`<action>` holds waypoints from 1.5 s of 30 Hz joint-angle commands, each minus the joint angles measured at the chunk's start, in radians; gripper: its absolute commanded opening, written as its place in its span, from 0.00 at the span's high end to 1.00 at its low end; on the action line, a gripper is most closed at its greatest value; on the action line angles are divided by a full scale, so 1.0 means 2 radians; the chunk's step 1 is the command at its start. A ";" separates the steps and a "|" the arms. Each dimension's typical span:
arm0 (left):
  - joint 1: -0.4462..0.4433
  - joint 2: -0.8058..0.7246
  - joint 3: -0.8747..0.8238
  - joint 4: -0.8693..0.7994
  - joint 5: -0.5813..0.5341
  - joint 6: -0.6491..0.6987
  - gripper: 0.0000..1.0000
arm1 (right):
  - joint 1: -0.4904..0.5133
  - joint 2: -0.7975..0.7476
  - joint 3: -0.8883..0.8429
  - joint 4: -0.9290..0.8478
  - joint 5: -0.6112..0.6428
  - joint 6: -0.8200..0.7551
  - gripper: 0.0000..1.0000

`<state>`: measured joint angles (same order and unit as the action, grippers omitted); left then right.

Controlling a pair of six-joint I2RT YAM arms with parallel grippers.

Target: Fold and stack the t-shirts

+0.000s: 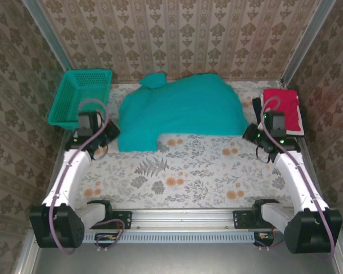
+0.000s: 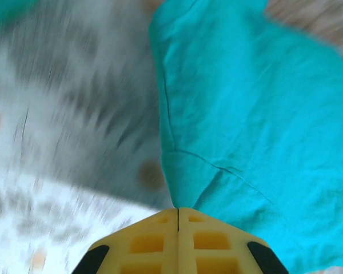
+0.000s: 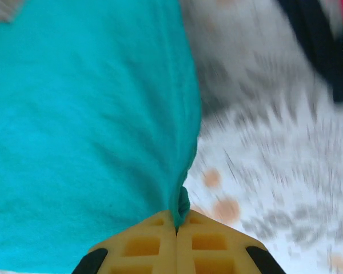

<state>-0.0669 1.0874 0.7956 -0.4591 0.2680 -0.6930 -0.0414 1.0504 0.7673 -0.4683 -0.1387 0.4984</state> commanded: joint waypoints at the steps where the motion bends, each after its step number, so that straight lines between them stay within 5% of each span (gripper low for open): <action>1: -0.002 -0.026 -0.061 0.035 0.014 -0.047 1.00 | -0.003 0.007 -0.084 0.060 -0.008 0.051 1.00; 5: -0.001 -0.012 -0.105 0.043 0.009 -0.042 0.97 | -0.002 0.053 -0.125 0.093 0.011 0.069 1.00; 7: 0.000 -0.016 -0.108 0.020 0.009 -0.029 0.82 | -0.002 0.061 -0.125 0.083 0.017 0.064 0.95; 11: 0.002 -0.065 -0.109 -0.040 -0.013 -0.012 0.20 | 0.004 0.024 -0.113 0.036 0.034 0.042 0.35; 13: 0.001 -0.091 -0.090 -0.067 -0.032 -0.002 0.01 | 0.007 -0.009 -0.100 0.010 0.042 0.028 0.18; 19: -0.023 -0.035 -0.014 -0.018 -0.053 0.034 0.00 | 0.050 -0.028 -0.046 0.009 0.055 -0.006 0.06; 26: -0.061 0.203 0.077 0.101 -0.006 0.025 0.00 | 0.145 0.143 0.019 0.092 0.054 0.030 0.06; 36: -0.055 0.362 0.135 0.153 0.006 0.011 0.00 | 0.133 0.346 0.110 0.108 0.060 0.059 0.08; 45: -0.034 0.437 0.193 0.151 0.001 0.001 0.00 | 0.105 0.452 0.228 0.064 0.038 0.043 0.08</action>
<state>-0.1493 1.8954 1.1538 -0.1295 0.2783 -0.6773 0.1867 1.8828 1.1648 -0.2722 -0.0399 0.5983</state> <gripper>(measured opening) 0.997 0.919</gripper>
